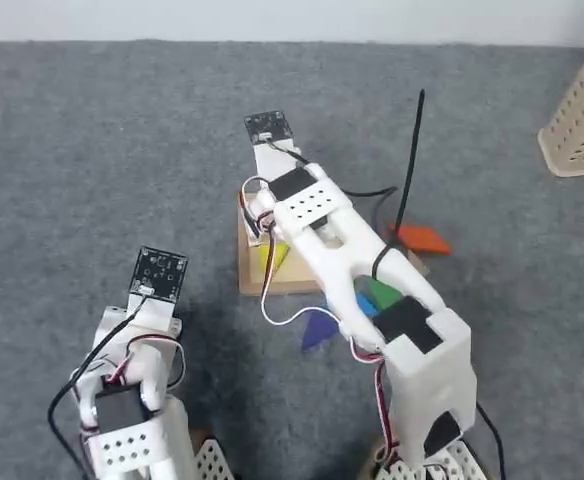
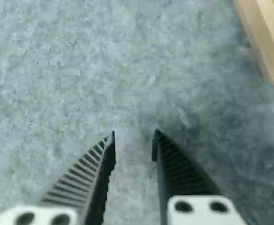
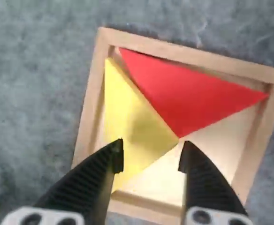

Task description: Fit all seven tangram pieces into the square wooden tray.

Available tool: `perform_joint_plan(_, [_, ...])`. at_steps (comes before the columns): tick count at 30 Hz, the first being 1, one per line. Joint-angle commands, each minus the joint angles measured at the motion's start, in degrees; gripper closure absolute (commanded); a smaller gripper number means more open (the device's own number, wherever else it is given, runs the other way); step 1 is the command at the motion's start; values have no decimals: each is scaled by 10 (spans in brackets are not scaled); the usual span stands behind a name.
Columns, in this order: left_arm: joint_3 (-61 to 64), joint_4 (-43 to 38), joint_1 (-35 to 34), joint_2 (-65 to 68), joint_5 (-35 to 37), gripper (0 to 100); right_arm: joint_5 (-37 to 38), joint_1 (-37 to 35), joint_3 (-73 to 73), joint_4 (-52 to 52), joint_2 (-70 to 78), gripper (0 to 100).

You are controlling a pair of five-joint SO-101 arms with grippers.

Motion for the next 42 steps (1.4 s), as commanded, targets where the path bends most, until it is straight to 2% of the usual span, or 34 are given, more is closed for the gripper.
perform_joint_plan(1, [-7, 2, -1, -13, 4, 879, 12, 9, -32, 17, -29, 840])
perform_joint_plan(7, [-7, 2, -1, -13, 4, 879, 18, 52, -23, 22, -109, 991])
perform_joint_plan(15, [-7, 2, -1, -13, 4, 879, 76, 76, 47, -59, -97, 990])
perform_joint_plan(18, [-7, 2, -1, -13, 4, 879, 121, 80, 58, -70, -73, 991])
perform_joint_plan(28, [-7, 2, -1, -13, 4, 879, 229, 237, 28, 145, -139, 988])
perform_joint_plan(34, [-7, 2, -1, -13, 4, 879, 244, 303, 75, 146, -171, 987])
perform_joint_plan(38, [-7, 2, -1, -13, 4, 879, 258, 305, 115, 109, -185, 904])
perform_joint_plan(42, [-7, 2, -1, -13, 4, 879, 360, 305, 118, 106, -160, 792])
